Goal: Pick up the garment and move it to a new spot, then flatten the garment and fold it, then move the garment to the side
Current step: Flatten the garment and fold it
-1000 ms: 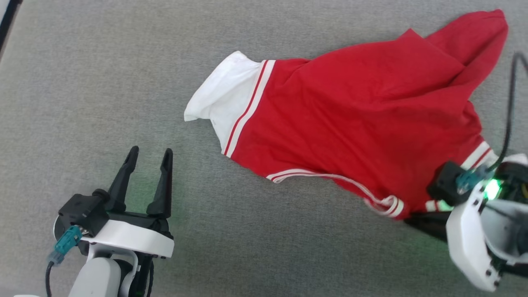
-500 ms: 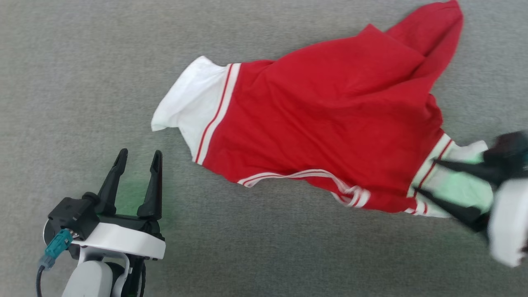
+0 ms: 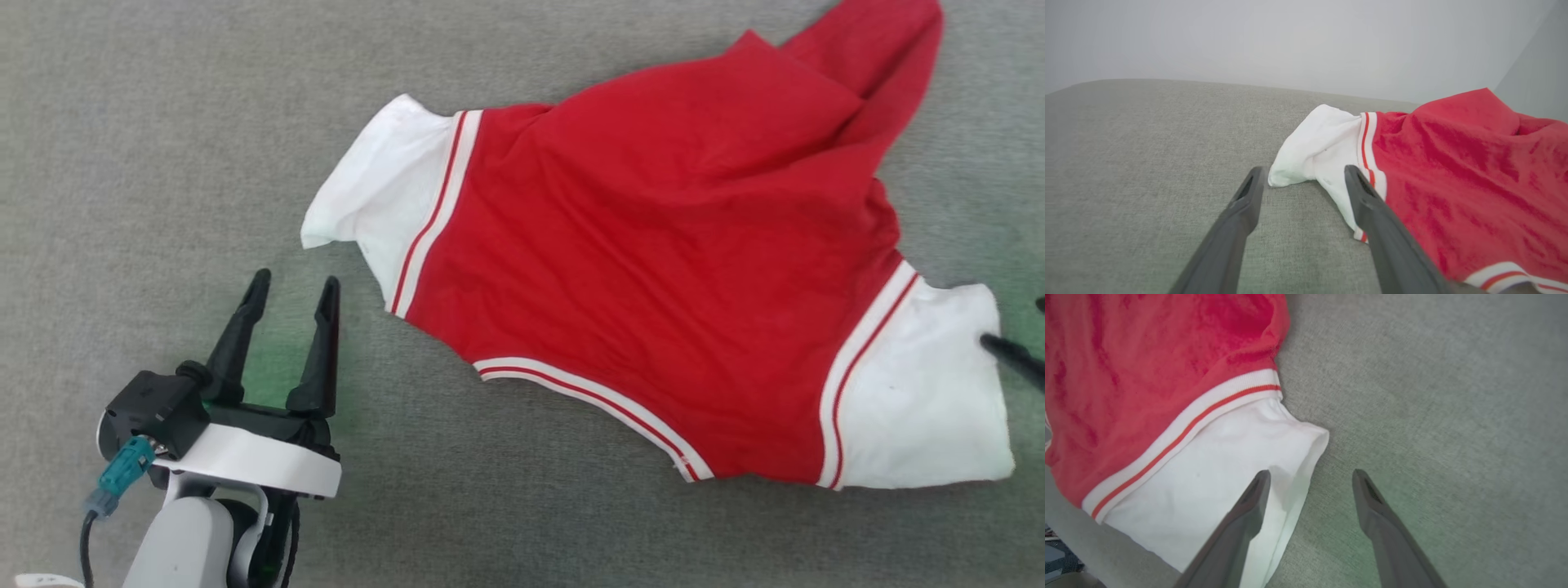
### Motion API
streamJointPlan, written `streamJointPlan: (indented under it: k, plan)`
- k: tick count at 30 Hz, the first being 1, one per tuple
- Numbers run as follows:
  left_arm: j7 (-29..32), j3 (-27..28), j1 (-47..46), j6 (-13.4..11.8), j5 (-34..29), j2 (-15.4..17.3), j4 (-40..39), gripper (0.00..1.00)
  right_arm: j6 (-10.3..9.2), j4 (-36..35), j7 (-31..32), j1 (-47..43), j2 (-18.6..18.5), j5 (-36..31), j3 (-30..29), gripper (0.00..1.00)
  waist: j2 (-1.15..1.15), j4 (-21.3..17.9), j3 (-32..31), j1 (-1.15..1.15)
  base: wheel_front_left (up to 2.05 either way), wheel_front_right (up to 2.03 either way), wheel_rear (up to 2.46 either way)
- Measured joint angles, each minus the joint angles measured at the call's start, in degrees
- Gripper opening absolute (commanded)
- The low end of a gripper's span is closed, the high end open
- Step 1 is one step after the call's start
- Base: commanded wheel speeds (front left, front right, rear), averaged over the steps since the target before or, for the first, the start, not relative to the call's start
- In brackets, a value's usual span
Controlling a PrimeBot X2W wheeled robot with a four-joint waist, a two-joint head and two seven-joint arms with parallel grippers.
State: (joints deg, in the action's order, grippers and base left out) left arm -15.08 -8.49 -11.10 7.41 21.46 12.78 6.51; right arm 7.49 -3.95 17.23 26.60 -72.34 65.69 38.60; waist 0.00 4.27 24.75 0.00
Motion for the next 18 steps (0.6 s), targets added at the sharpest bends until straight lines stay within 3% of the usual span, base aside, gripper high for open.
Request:
streamJointPlan:
  k: [10,11,12,13,14,18]
  plan:
    - [0.00,0.02,-0.58,0.00,0.16,-0.34,-0.12,1.00,0.01,0.87,7.97,-0.60,3.35,-1.16,-0.90,1.00,0.00,2.08,2.47,0.00,0.00,0.00,0.00]
    - [0.00,-0.11,-0.73,0.00,0.16,-0.34,-0.10,1.00,0.02,1.34,8.68,-0.10,3.74,-1.80,-1.12,0.95,0.00,2.22,2.72,0.00,0.00,0.00,0.00]
    - [0.00,-0.25,-0.96,0.00,0.16,-0.36,-0.07,1.00,0.04,1.92,9.47,0.14,4.20,-2.36,-1.33,0.51,0.00,2.35,2.93,0.00,0.00,0.00,0.00]
    - [0.00,-0.38,-1.25,0.00,0.16,-0.38,-0.05,1.00,0.04,2.11,10.28,0.50,4.63,-3.09,-1.44,0.36,0.00,2.45,3.11,0.00,0.00,0.00,0.00]
    - [0.00,-0.49,-1.51,0.00,0.16,-0.40,-0.08,1.00,0.09,2.63,10.84,0.91,5.15,-3.34,-1.78,0.00,0.00,2.51,3.29,0.00,0.00,0.00,0.00]
    - [0.00,-0.59,-1.60,0.08,0.18,-0.29,0.00,1.00,0.27,5.33,11.21,1.97,6.91,-4.88,-4.23,0.00,0.00,2.64,3.83,0.00,0.00,0.00,0.00]
